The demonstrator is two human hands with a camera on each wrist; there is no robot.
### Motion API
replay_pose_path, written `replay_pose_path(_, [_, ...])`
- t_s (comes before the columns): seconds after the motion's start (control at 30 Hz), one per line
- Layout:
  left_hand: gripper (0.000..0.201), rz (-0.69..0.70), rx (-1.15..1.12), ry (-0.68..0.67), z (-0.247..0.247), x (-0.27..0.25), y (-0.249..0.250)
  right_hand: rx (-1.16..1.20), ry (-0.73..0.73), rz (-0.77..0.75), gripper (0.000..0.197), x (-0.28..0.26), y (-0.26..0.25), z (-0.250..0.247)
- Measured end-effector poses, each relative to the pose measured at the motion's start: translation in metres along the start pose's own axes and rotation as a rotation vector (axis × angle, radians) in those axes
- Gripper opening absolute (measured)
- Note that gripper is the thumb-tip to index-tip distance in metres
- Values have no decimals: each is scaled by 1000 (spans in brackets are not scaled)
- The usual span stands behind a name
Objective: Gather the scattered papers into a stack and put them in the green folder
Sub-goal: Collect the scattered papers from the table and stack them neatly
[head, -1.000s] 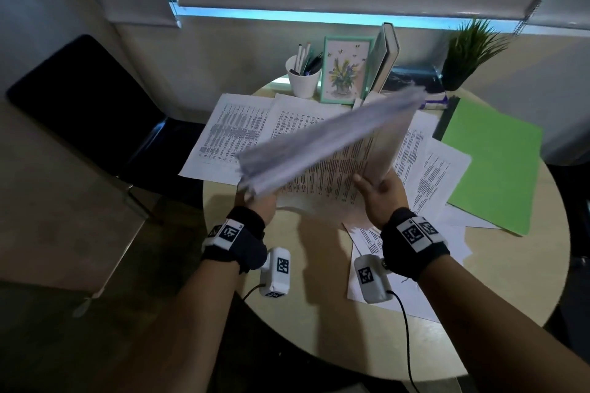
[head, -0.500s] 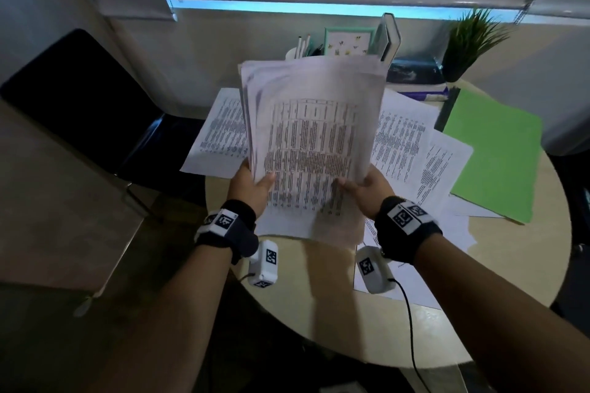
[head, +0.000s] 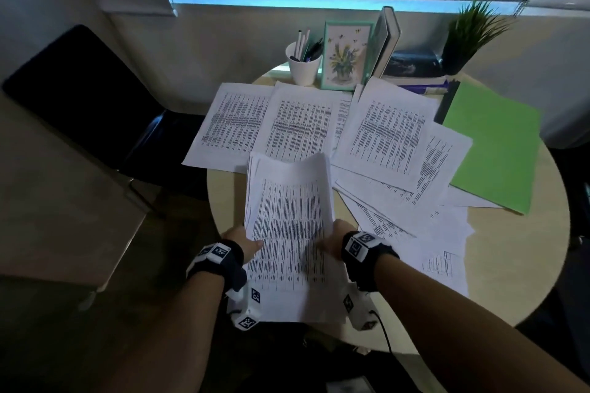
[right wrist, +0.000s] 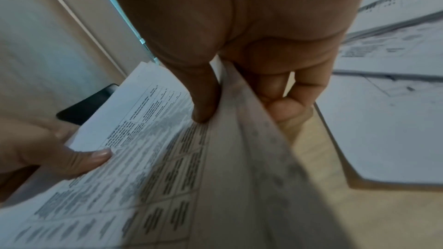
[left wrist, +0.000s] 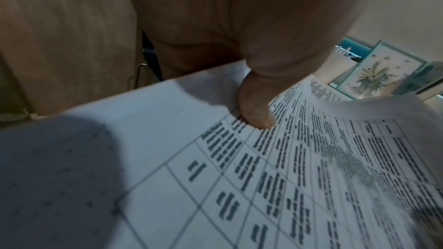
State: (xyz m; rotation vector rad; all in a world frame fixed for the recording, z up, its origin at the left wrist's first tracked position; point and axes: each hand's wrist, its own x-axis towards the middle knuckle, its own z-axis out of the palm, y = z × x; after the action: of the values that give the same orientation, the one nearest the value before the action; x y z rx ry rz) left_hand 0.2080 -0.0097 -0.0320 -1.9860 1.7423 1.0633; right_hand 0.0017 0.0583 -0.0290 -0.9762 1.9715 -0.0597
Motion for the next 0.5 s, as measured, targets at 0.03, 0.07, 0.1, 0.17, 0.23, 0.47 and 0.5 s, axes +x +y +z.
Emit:
replay_pose_path(0.03, [75, 0, 5, 8, 2, -2, -2, -2, 4, 10, 46, 0, 1, 4])
replay_pose_path(0.07, [74, -8, 6, 14, 2, -3, -2, -13, 12, 11, 48, 0, 2, 5])
replay_pose_path(0.1, [74, -15, 3, 20, 2, -2, -3, -34, 24, 13, 49, 0, 2, 6])
replay_pose_path(0.17, [77, -32, 1, 18, -1, -3, -2, -85, 71, 7, 55, -1, 2, 4])
replay_pose_path(0.23, [84, -52, 1, 30, -4, 0, -3, -116, 122, -4, 63, -2, 5, 1])
replay_pose_path(0.47, [99, -123, 199, 155, -13, -3, 25, -151, 244, 22, 74, -2, 13, -6])
replay_pose_path(0.5, [100, -114, 235, 194, -13, -4, 37, -117, 243, 16, 70, -1, 15, -10])
